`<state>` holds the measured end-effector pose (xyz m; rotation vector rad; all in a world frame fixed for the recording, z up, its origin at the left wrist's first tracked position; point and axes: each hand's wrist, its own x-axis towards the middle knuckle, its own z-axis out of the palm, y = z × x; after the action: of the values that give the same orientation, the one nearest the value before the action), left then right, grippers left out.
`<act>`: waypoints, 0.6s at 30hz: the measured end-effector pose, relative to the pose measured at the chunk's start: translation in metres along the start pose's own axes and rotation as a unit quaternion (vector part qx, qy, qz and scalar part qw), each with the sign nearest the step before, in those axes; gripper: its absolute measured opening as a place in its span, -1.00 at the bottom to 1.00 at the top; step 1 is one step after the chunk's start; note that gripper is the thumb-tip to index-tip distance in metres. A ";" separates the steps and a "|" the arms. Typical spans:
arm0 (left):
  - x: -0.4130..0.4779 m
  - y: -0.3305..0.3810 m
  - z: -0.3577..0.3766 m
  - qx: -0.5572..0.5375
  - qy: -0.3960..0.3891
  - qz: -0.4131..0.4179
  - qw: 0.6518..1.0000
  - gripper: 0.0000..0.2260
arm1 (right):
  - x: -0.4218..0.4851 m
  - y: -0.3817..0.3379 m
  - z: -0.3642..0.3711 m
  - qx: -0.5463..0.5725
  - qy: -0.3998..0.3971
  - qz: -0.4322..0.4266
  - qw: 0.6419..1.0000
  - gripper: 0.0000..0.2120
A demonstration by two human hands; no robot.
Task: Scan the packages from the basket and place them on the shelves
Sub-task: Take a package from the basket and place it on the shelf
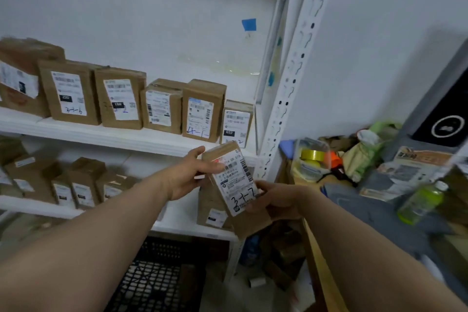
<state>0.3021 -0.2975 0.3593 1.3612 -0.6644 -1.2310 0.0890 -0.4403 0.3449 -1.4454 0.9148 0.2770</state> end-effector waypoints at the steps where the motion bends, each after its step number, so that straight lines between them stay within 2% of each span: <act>1: 0.005 -0.008 0.013 -0.007 -0.015 -0.009 1.000 -0.11 | -0.003 0.007 -0.007 0.019 -0.001 -0.003 1.000 -0.21; 5: 0.018 -0.040 0.071 0.045 -0.079 -0.054 0.994 -0.56 | -0.014 0.032 -0.032 0.041 0.005 -0.007 0.999 -0.24; 8: 0.031 -0.062 0.106 0.083 -0.083 -0.086 0.989 -0.68 | -0.024 0.057 -0.051 0.047 0.038 0.009 0.998 -0.41; 11: 0.050 -0.084 0.130 0.117 -0.072 -0.107 0.985 -0.65 | -0.029 0.087 -0.075 0.030 0.111 0.029 0.993 -0.45; 13: 0.062 -0.097 0.143 0.139 -0.070 -0.113 0.981 -0.57 | -0.033 0.108 -0.092 0.014 0.182 0.037 0.982 -0.58; 15: 0.071 -0.107 0.155 0.149 -0.067 -0.127 0.978 -0.50 | -0.035 0.129 -0.112 0.012 0.260 0.045 0.965 -0.67; 18: 0.078 -0.120 0.171 0.147 -0.064 -0.149 0.976 -0.34 | -0.038 0.164 -0.137 -0.005 0.350 0.084 0.933 -0.69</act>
<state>0.1369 -0.4036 0.2533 1.6822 -0.7766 -1.5136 -0.0954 -0.5267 0.2697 -1.4962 1.6178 -0.1296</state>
